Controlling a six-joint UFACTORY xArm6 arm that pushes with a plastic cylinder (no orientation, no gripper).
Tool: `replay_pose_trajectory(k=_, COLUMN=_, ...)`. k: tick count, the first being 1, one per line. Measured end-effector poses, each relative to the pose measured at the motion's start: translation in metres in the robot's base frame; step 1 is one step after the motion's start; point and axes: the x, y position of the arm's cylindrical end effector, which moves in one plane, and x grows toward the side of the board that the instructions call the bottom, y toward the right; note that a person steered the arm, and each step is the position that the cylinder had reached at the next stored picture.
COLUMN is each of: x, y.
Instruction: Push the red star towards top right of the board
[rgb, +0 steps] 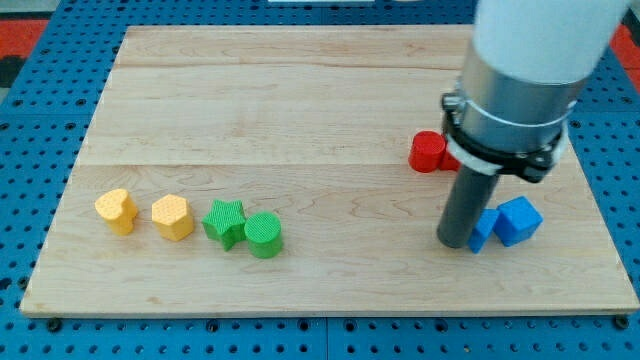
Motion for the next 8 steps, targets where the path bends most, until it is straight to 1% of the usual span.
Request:
replay_pose_trajectory(k=1, x=0.046, y=-0.058)
replay_pose_trajectory(k=2, x=0.073, y=-0.125)
replay_pose_trajectory(k=3, x=0.074, y=-0.228)
replay_pose_trajectory(k=5, x=0.065, y=-0.35)
replay_pose_trajectory(k=6, x=0.065, y=-0.362)
replay_pose_trajectory(k=7, x=0.065, y=-0.357)
replay_pose_trajectory(k=8, x=0.037, y=-0.327)
